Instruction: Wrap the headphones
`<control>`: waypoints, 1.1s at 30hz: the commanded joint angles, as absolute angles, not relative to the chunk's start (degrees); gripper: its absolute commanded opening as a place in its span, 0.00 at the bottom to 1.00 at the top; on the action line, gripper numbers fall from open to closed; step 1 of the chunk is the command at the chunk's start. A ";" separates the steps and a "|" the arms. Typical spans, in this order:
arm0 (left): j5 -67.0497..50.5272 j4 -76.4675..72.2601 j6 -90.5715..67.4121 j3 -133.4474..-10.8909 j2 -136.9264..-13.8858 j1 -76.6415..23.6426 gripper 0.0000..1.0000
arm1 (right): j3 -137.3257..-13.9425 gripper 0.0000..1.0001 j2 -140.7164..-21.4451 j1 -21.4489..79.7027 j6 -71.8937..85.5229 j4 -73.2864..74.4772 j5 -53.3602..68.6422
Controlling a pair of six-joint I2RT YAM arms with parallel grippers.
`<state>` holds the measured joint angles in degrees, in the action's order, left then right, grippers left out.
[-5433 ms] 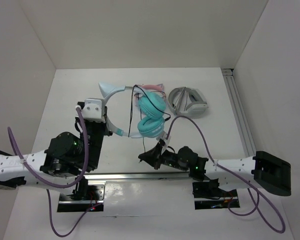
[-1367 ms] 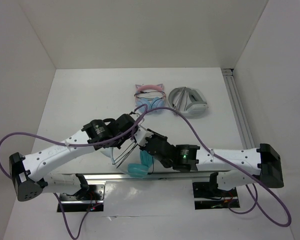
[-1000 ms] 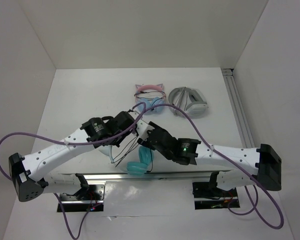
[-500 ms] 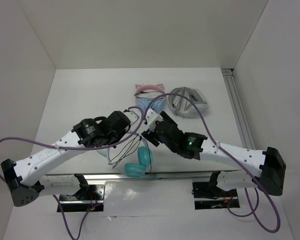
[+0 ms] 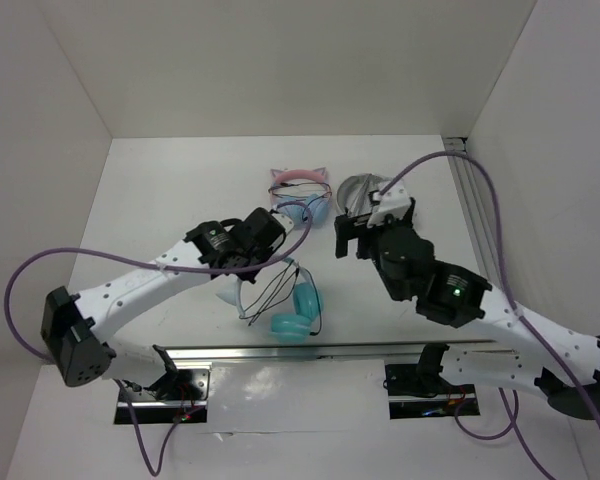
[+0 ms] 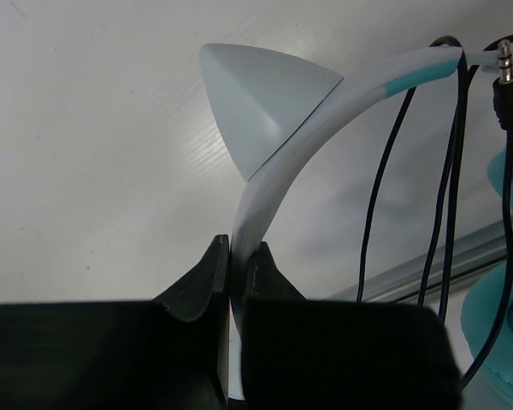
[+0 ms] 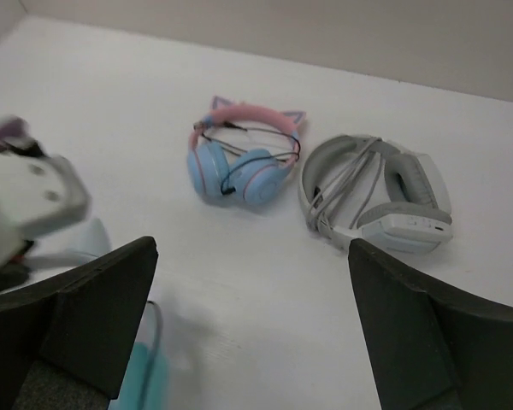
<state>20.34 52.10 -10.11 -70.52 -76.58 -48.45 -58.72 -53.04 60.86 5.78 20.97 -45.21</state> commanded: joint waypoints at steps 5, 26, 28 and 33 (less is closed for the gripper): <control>14.42 40.27 -19.50 -82.17 -91.04 -48.16 0.00 | -69.77 1.00 -47.90 60.64 18.11 32.50 -51.06; 16.08 29.53 -38.50 -113.03 -131.74 -56.16 0.00 | -77.26 1.00 -41.93 60.64 18.63 43.15 -50.62; 16.08 29.53 -39.02 -113.03 -131.75 -56.16 0.00 | -76.39 1.00 -41.05 60.64 18.63 43.15 -50.10; 16.61 28.57 -39.55 -109.96 -129.21 -56.69 0.46 | -74.19 1.00 -40.34 60.64 18.63 42.01 -47.47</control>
